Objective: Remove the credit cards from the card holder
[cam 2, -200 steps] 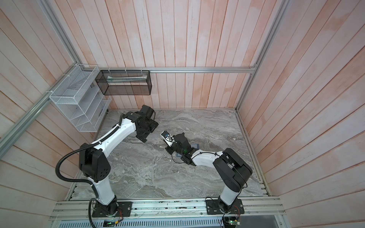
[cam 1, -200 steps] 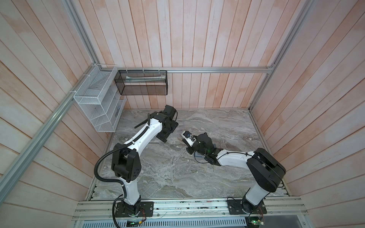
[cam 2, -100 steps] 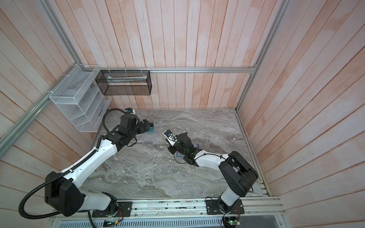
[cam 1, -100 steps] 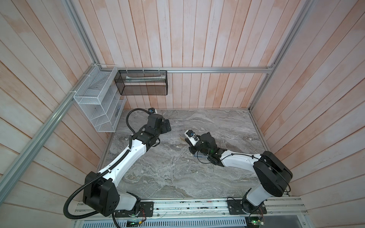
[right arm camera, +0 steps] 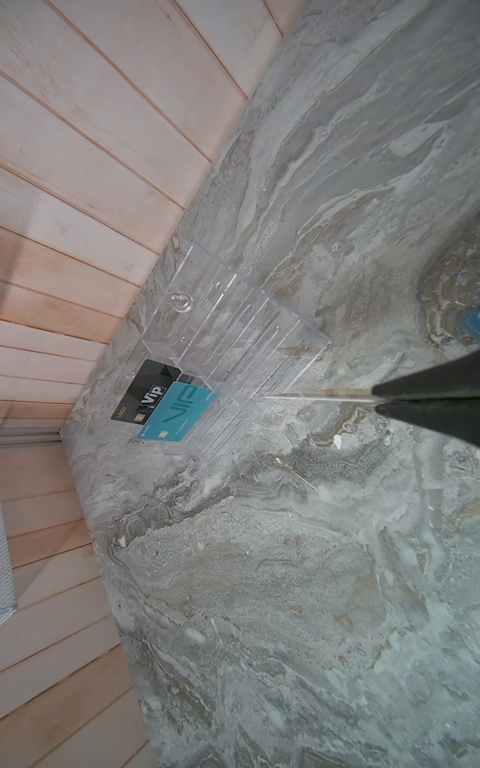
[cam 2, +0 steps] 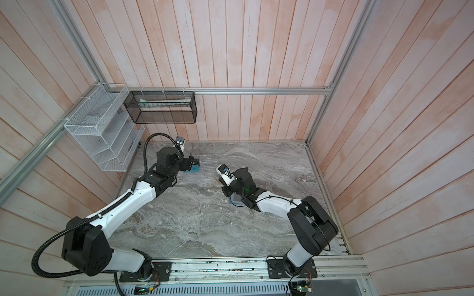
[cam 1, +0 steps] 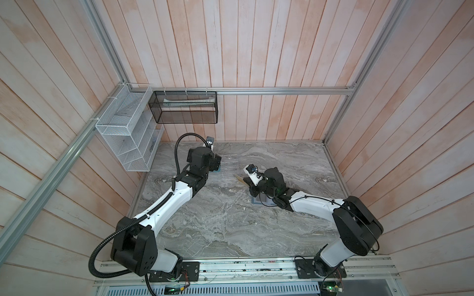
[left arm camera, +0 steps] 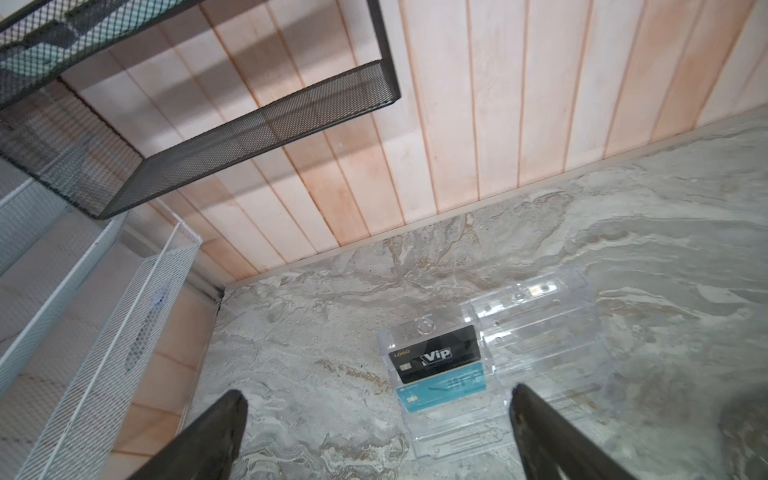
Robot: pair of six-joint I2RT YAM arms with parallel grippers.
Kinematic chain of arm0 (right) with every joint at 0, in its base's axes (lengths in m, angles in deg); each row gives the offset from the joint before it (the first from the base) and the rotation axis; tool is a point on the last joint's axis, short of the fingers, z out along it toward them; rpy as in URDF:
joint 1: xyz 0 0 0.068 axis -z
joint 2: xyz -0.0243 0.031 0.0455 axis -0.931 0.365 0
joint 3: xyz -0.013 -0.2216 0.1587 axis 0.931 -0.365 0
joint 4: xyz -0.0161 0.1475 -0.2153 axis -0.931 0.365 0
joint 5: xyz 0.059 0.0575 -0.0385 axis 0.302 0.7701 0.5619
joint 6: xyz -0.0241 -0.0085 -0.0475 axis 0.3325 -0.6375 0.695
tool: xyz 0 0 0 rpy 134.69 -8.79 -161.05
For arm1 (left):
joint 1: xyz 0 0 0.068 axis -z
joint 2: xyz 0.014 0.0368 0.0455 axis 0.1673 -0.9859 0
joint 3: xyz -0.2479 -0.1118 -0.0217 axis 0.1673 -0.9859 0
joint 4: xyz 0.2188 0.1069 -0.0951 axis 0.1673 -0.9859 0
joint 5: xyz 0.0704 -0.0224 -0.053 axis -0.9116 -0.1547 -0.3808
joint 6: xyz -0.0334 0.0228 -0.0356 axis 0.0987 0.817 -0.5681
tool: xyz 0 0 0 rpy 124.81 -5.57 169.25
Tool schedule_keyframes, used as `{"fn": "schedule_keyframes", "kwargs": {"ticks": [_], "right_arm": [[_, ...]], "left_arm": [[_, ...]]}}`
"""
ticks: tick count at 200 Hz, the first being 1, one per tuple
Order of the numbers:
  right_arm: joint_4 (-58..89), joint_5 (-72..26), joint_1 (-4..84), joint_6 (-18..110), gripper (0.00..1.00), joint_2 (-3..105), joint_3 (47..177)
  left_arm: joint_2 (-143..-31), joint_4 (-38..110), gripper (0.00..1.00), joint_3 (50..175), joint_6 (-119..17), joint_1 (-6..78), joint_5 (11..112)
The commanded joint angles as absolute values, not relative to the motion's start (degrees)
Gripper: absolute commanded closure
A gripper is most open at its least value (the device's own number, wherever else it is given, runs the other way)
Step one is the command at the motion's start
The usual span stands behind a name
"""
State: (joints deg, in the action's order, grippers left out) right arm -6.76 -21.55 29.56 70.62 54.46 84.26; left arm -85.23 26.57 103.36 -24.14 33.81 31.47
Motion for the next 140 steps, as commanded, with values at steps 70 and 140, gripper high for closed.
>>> {"fn": "schedule_keyframes", "kwargs": {"ticks": [70, 140], "right_arm": [[-0.26, -15.52, 32.62, 70.64, 1.00, 54.99, 90.90], [0.10, -11.15, 32.25, 71.19, 1.00, 54.97, 90.67]], "left_arm": [[-78.82, 17.99, 0.00, 95.02, -17.61, 39.98, 54.35], [-79.84, 17.24, 0.00, 95.47, 2.88, 41.42, 54.81]]}}
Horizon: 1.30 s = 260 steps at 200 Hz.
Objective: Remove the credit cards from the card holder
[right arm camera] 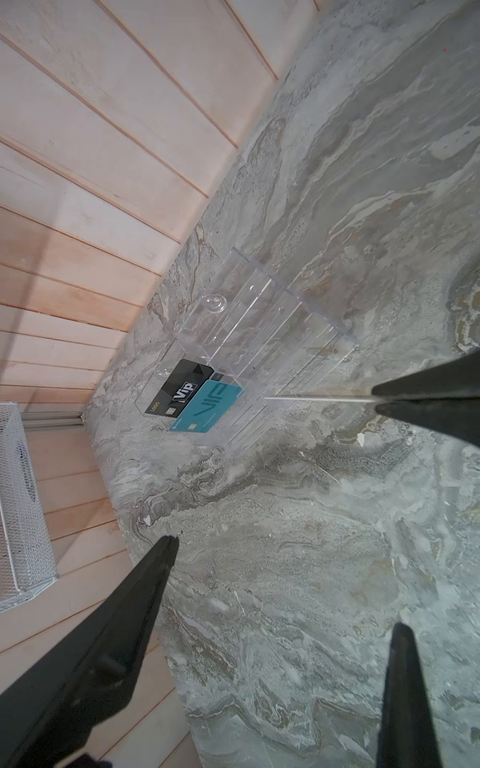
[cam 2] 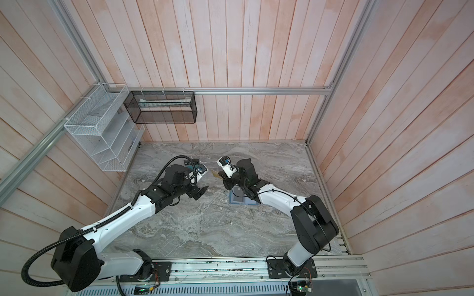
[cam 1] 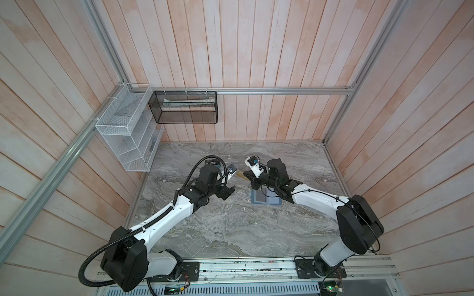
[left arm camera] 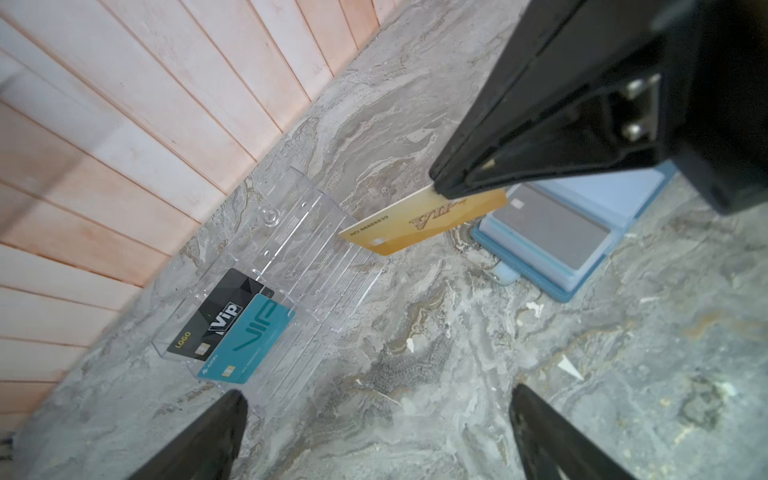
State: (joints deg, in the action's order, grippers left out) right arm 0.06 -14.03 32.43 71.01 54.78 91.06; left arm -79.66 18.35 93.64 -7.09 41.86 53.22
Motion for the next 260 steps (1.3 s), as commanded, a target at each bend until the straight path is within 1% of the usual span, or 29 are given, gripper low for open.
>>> {"fn": "schedule_keyframes", "kwargs": {"ticks": [1, 14, 49, 93, 106, 131, 160, 172, 200, 211, 225, 237, 260], "right_arm": [[0.06, -11.10, 32.18, 71.12, 1.00, 54.94, 90.60], [-1.16, -10.25, 31.86, 71.10, 1.00, 54.90, 89.61], [-4.85, -8.45, 31.61, 69.52, 1.00, 54.72, 87.26], [-6.51, -7.50, 31.23, 69.86, 1.00, 55.03, 86.51], [-7.10, -6.71, 31.23, 69.97, 1.00, 54.87, 85.97], [-7.82, -5.66, 31.16, 69.99, 1.00, 54.88, 85.26], [-8.62, -3.62, 31.17, 69.79, 1.00, 54.31, 84.23], [-8.93, -3.08, 31.24, 69.65, 1.00, 54.04, 83.62], [-9.03, -1.75, 31.20, 69.73, 1.00, 53.17, 82.25], [-9.07, -1.64, 31.24, 69.81, 1.00, 52.86, 81.85], [-9.11, -1.64, 31.21, 69.96, 1.00, 52.32, 81.44], [-9.20, -1.24, 31.20, 70.02, 1.00, 51.72, 81.00], [-10.11, -0.71, 31.15, 69.74, 1.00, 50.39, 79.68]], "left_arm": [[-79.85, 17.27, 0.00, 95.56, 3.12, 41.34, 54.94], [-80.36, 17.02, 0.00, 96.40, 6.08, 40.83, 57.44], [-83.81, 14.88, 0.00, 100.29, 9.74, 40.22, 58.87], [-87.08, 10.79, 0.01, 103.03, 6.99, 40.86, 65.07], [-87.60, 10.52, 0.05, 102.41, 5.83, 41.49, 67.29], [-89.01, 9.60, 0.17, 102.07, 5.13, 42.05, 67.36], [-89.07, 10.53, 0.19, 102.19, 5.86, 41.90, 67.30], [-89.36, 10.57, 0.22, 102.56, 6.75, 41.25, 67.21], [-90.69, 11.13, 0.23, 103.53, 8.09, 39.59, 67.70], [-91.94, 10.58, 0.28, 104.72, 8.39, 39.36, 67.92], [-93.50, 9.94, 0.30, 106.09, 8.34, 39.17, 68.15], [-94.38, 9.59, 0.34, 107.12, 8.14, 39.07, 68.97], [-95.38, 8.76, 0.36, 108.04, 7.77, 39.07, 69.69]]}}
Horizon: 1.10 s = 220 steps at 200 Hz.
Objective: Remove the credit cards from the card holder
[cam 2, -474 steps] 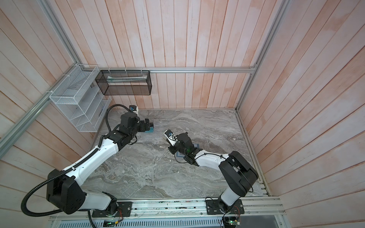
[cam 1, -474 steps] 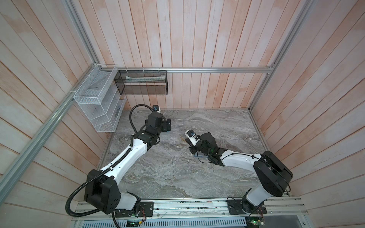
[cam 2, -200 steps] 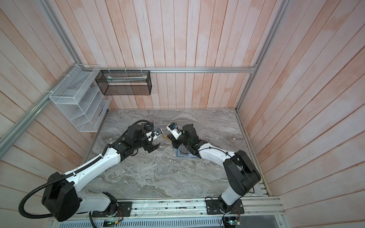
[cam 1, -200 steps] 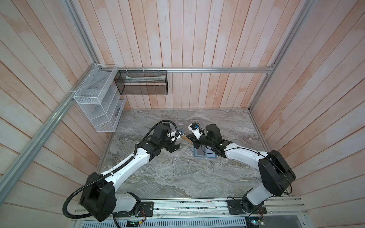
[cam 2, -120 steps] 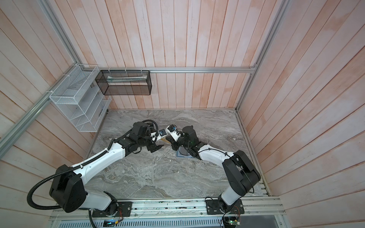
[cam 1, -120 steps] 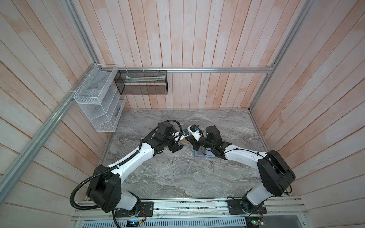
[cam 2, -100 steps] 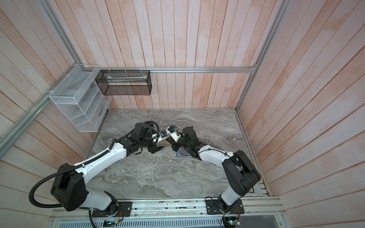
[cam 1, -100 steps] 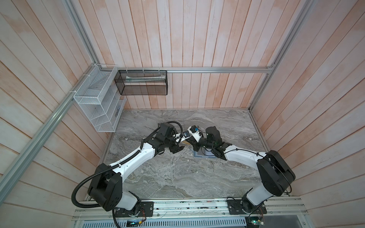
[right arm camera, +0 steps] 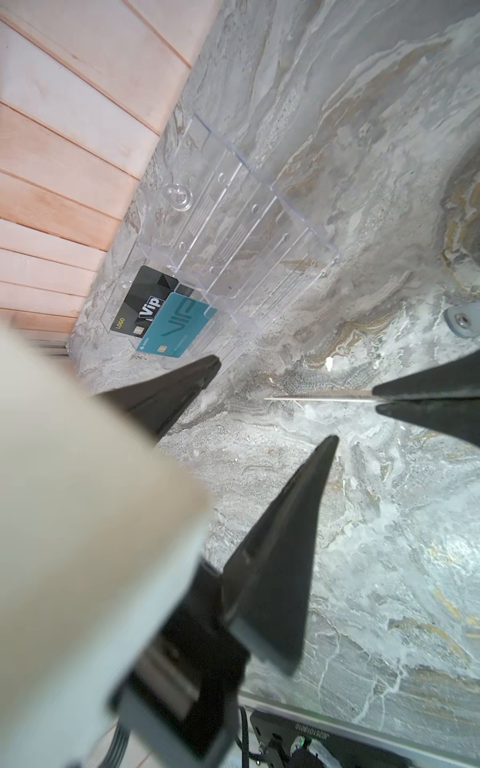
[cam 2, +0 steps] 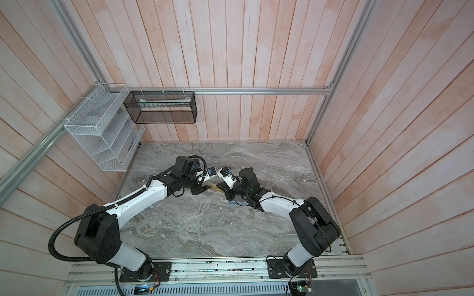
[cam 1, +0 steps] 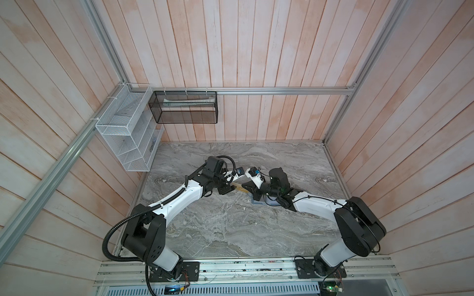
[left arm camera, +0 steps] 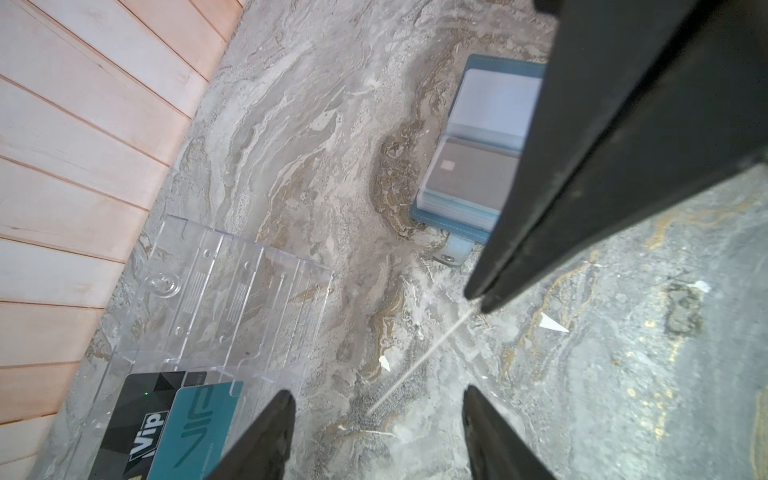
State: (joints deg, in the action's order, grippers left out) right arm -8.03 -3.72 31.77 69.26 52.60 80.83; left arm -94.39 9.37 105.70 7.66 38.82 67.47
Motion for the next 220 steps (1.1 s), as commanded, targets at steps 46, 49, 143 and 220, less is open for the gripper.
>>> {"fn": "schedule_keyframes", "kwargs": {"ticks": [46, 49, 143, 220], "right_arm": [[-10.53, 0.03, 31.19, 69.75, 1.00, 50.60, 79.50], [-10.66, 0.03, 31.23, 69.83, 1.00, 50.60, 79.46], [-12.07, -0.64, 31.32, 70.62, 1.00, 51.20, 79.18], [-12.71, -1.29, 31.25, 71.23, 1.00, 51.17, 79.84]], "left_arm": [[-93.62, 9.15, 0.51, 106.30, 7.58, 39.06, 70.63], [-93.46, 9.21, 0.52, 106.12, 7.59, 39.00, 70.58], [-90.07, 9.95, 0.71, 103.49, 6.51, 39.56, 70.93], [-89.11, 11.10, 0.80, 101.00, 4.96, 40.35, 70.60]]}}
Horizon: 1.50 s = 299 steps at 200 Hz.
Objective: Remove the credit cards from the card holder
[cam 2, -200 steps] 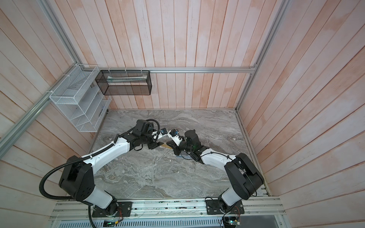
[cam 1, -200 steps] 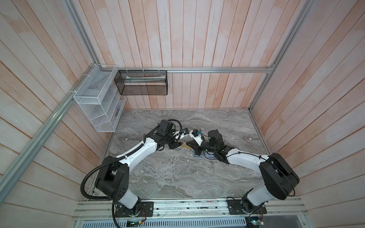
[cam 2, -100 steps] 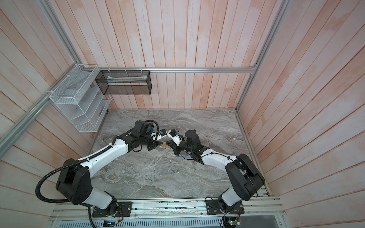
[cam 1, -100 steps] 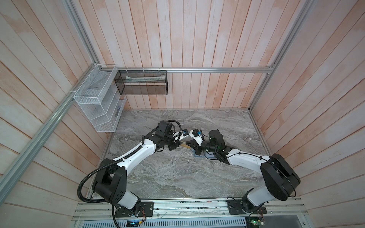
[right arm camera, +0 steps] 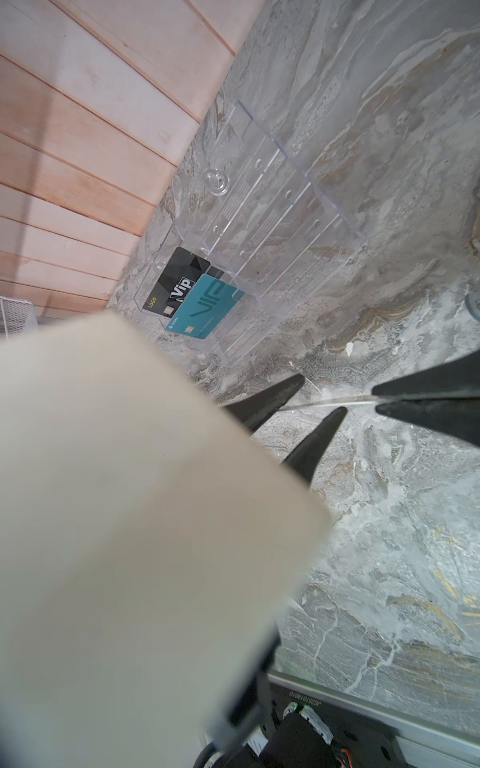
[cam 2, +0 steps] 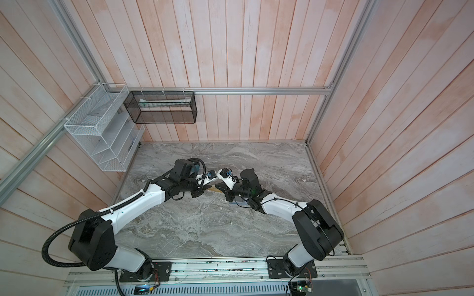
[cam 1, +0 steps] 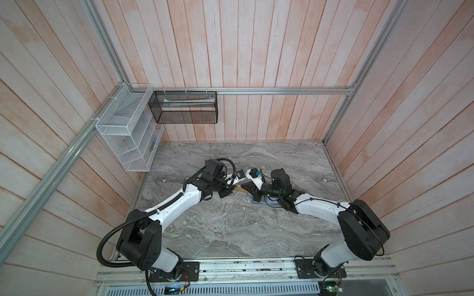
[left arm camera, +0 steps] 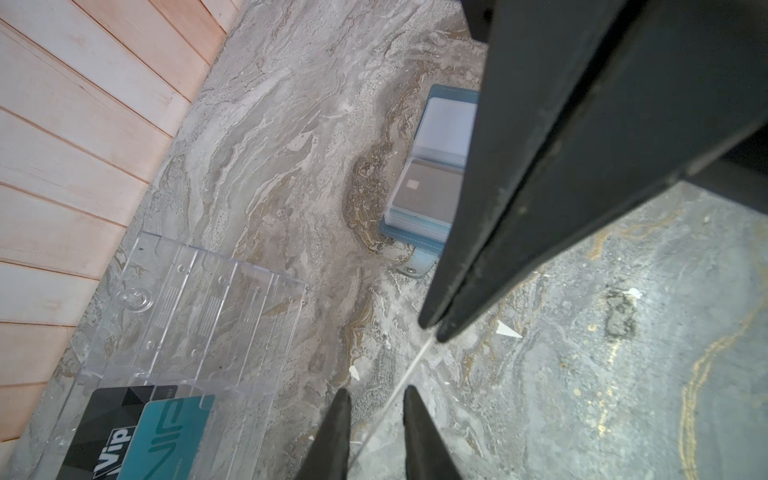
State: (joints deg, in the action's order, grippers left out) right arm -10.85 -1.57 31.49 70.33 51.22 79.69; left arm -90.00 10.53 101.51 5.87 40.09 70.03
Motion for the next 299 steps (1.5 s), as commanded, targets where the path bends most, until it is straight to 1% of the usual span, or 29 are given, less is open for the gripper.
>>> {"fn": "schedule_keyframes", "kwargs": {"ticks": [1, 18, 31, 40, 44, 47, 112, 121, 138, 148, 182, 212, 228, 246, 259, 277, 299], "right_arm": [[-12.71, -1.29, 31.25, 71.23, 1.00, 51.19, 79.87], [-11.92, -1.29, 31.40, 71.89, 1.00, 51.62, 80.74], [-11.51, -1.59, 31.46, 72.11, 1.00, 51.91, 81.19], [-11.49, -1.72, 31.51, 72.21, 1.00, 51.91, 81.21], [-11.68, -1.61, 31.54, 72.20, 1.00, 51.85, 81.13], [-11.81, -1.71, 31.56, 72.26, 1.00, 51.91, 81.06], [-14.32, -2.80, 32.10, 71.38, 1.00, 53.08, 80.86], [-14.56, -3.08, 32.17, 71.33, 0.95, 53.17, 81.12], [-14.76, -4.07, 32.27, 71.16, 0.88, 53.15, 81.45], [-15.08, -4.48, 32.60, 71.02, 0.82, 53.01, 81.47], [-15.20, -6.77, 33.91, 70.46, 0.68, 51.29, 80.62], [-15.13, -9.62, 35.44, 69.29, 0.57, 48.45, 77.98], [-15.55, -11.56, 36.11, 68.12, 0.45, 46.53, 75.98], [-15.05, -13.79, 36.36, 67.56, 0.34, 45.25, 74.95], [-14.57, -15.32, 36.42, 66.91, 0.29, 44.82, 74.77], [-13.32, -15.81, 36.44, 65.91, 0.24, 44.71, 75.08], [-13.20, -14.76, 36.23, 64.35, 0.14, 45.43, 75.53]], "left_arm": [[-89.15, 11.08, 0.80, 101.05, 4.96, 40.37, 70.62], [-89.15, 11.01, 0.83, 100.74, 5.04, 40.70, 70.19], [-88.82, 11.23, 0.91, 100.49, 5.04, 40.83, 70.19], [-88.57, 11.41, 0.93, 100.40, 5.06, 40.83, 70.15], [-88.45, 11.41, 0.99, 100.34, 5.04, 40.83, 70.12], [-88.42, 11.46, 1.00, 100.35, 5.04, 40.79, 70.15], [-87.95, 11.60, 1.00, 99.45, 4.25, 40.92, 70.32], [-87.98, 11.52, 1.00, 99.46, 4.34, 41.00, 70.31], [-88.04, 11.59, 1.00, 99.54, 4.54, 40.92, 70.07], [-88.19, 11.51, 1.00, 99.63, 4.75, 40.93, 69.71], [-89.41, 10.15, 1.00, 101.13, 6.03, 40.33, 68.55], [-91.54, 7.72, 1.00, 104.89, 7.89, 38.50, 67.08], [-93.02, 6.57, 1.00, 107.76, 9.05, 37.85, 65.37], [-95.04, 4.67, 1.00, 110.91, 11.81, 37.33, 63.73], [-95.88, 3.72, 1.00, 112.94, 13.11, 36.70, 62.85], [-96.56, 2.84, 1.00, 114.67, 15.48, 34.97, 61.68], [-97.25, 0.17, 1.00, 116.46, 18.93, 31.63, 63.31]]}}
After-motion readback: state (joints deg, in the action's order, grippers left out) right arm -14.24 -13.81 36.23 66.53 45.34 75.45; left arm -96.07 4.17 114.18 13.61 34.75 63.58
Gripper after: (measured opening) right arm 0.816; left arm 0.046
